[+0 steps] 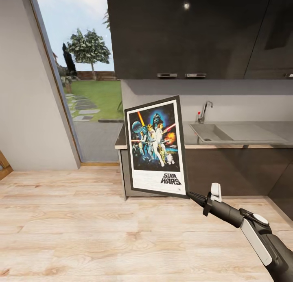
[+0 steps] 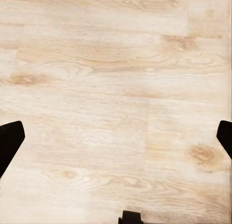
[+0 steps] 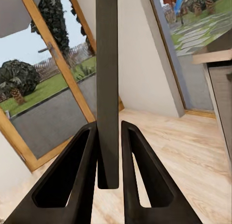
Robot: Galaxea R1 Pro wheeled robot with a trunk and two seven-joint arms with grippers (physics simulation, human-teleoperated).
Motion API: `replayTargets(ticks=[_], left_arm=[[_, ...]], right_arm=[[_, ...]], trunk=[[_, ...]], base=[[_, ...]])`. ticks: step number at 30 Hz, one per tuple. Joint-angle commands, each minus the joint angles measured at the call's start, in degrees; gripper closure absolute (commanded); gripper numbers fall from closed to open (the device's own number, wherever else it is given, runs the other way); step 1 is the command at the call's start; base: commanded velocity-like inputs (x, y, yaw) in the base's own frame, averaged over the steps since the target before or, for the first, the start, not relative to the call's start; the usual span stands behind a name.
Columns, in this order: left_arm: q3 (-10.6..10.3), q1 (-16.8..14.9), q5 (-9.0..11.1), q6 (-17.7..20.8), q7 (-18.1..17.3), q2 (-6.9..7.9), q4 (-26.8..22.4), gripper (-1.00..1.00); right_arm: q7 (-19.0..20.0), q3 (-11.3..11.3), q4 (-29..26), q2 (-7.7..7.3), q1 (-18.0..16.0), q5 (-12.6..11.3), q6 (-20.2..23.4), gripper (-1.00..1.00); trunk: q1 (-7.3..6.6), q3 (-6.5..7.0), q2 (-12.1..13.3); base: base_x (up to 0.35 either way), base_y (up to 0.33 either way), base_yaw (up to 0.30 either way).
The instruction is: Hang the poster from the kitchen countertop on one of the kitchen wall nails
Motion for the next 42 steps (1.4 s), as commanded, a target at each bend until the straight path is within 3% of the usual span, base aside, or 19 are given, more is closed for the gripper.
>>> replayTargets(ticks=[1,6,11,13,16,42], left_arm=[[0.07,0.04,0.11,2.19,-0.09,-0.04,-2.18,-1.00],[0.05,0.04,0.25,14.48,-0.08,-0.06,-14.26,-1.00],[0.07,0.04,0.31,18.14,-2.12,-0.06,-18.44,-1.00],[0.37,0.04,0.34,18.41,-5.51,0.10,-16.29,-1.00],[0.42,0.04,0.44,18.44,-6.96,0.19,-15.02,-1.00],[0.25,0.04,0.37,18.38,-7.54,0.21,-14.26,-1.00]], right_arm=[[0.28,0.09,0.01,-0.05,-0.05,-0.73,0.79,1.00],[0.11,-0.15,-0.09,-0.06,-0.05,-0.70,0.90,1.00],[-3.87,-0.06,-1.17,-0.06,-0.05,-0.72,0.92,1.00],[-6.73,0.22,-2.47,-0.06,-0.05,-0.78,0.98,1.00],[-7.39,0.35,-2.91,-0.06,-0.05,-0.81,1.06,1.00],[-7.14,0.57,-2.95,-0.01,-0.05,-0.82,0.93,1.00]], trunk=[[-0.21,0.11,0.36],[-1.31,1.01,2.36],[-2.41,1.90,4.37],[-2.85,2.26,5.17],[-3.51,2.80,6.37],[-9.22,7.47,16.80]], base=[[0.000,0.000,0.000],[0.000,0.000,0.000],[0.000,0.000,0.000],[0.000,0.000,0.000],[0.000,0.000,0.000],[0.000,0.000,0.000]])
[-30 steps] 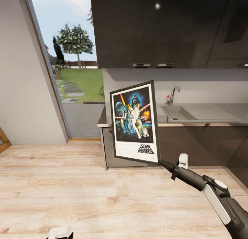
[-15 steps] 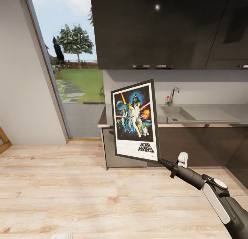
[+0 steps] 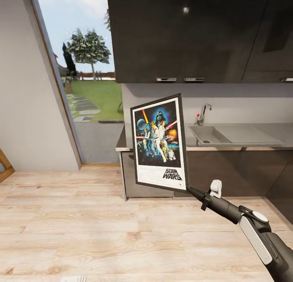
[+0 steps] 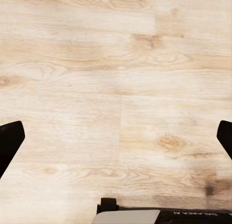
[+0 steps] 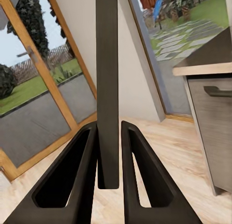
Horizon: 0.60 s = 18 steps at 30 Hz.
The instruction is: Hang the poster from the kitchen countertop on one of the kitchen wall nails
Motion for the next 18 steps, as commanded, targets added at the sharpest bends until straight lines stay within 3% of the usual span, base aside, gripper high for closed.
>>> replayTargets(ticks=[1,11,18], left_arm=[[0.13,0.01,0.12,0.40,-0.32,-0.02,-0.15,-1.00],[0.13,0.01,0.12,0.38,-0.32,-0.02,-0.15,-1.00],[0.22,0.01,0.12,0.38,-0.29,-0.02,-0.15,-1.00]], right_arm=[[0.28,0.10,0.02,-0.05,-0.06,-0.76,0.69,1.00],[0.29,0.10,0.02,-0.02,-0.06,-0.76,0.70,1.00],[0.29,0.10,-0.03,-0.06,-0.06,-0.76,0.70,1.00]], trunk=[[-0.19,0.08,0.31],[-2.39,1.88,4.32],[-2.39,1.88,4.32]], base=[[0.000,0.000,0.000],[0.000,0.000,0.000],[0.000,0.000,0.000]])
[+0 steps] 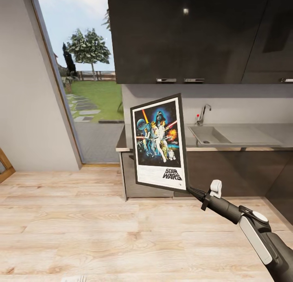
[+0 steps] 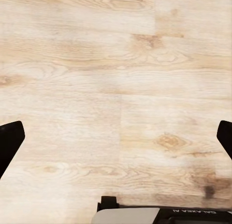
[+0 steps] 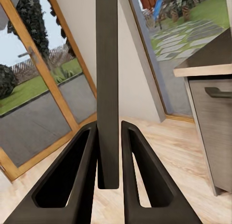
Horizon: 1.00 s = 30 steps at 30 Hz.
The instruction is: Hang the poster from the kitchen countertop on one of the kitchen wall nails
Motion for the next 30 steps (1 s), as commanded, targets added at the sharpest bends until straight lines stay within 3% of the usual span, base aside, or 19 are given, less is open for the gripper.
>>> replayTargets(ticks=[1,23,30], left_arm=[[0.15,0.01,0.12,0.41,-0.30,-0.02,-0.15,-1.00],[0.13,0.01,0.12,0.41,-0.29,-0.02,-0.15,-1.00],[0.22,0.01,0.19,0.38,-0.26,-0.02,-0.15,-1.00]], right_arm=[[0.28,0.10,0.01,-0.05,-0.07,-0.77,0.69,1.00],[0.28,0.10,-0.02,-0.04,-0.07,-0.77,0.69,1.00],[0.28,0.11,-0.02,-0.01,-0.07,-0.77,0.61,1.00]], trunk=[[0.04,-0.12,-0.12],[0.04,-0.12,-0.12],[0.04,-0.12,-0.12]], base=[[0.000,0.000,0.000],[0.000,0.000,0.002],[0.000,0.000,0.201]])
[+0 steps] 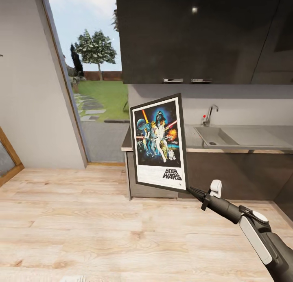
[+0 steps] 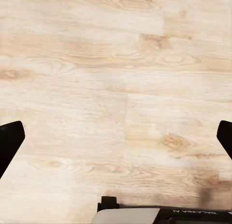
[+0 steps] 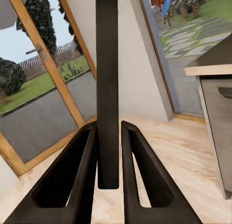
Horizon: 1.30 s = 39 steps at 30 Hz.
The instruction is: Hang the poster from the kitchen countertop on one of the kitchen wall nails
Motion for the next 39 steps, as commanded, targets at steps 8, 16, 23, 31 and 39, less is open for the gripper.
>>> replayTargets(ticks=[8,16,23,31,39], left_arm=[[0.21,0.01,0.13,0.36,-0.31,-0.02,-0.15,-1.00],[0.22,0.01,0.08,0.35,-0.31,-0.02,-0.15,-1.00],[0.22,0.01,0.05,0.35,-0.31,-0.02,-0.15,-1.00],[0.22,0.01,0.07,0.35,-0.31,-0.02,-0.15,-1.00],[0.22,0.01,0.09,0.35,-0.31,-0.02,-0.14,-1.00]], right_arm=[[0.22,1.93,0.02,-0.09,-0.06,-0.70,0.63,1.00],[0.20,2.42,0.04,-0.11,-0.06,-0.69,0.65,1.00],[0.19,2.50,0.08,-0.10,-0.06,-0.68,0.67,1.00],[0.19,2.54,0.18,-0.10,-0.06,-0.68,0.65,1.00],[0.14,2.75,0.39,-0.03,-0.06,-0.70,0.60,1.00]], trunk=[[0.04,-0.12,-0.12],[0.04,-0.12,-0.12],[0.04,-0.12,-0.12],[0.04,-0.12,-0.12],[0.04,-0.12,-0.12]], base=[[0.000,0.141,0.283],[0.000,0.277,0.161],[0.000,0.290,0.013],[0.000,0.291,0.001],[0.034,0.291,0.000]])
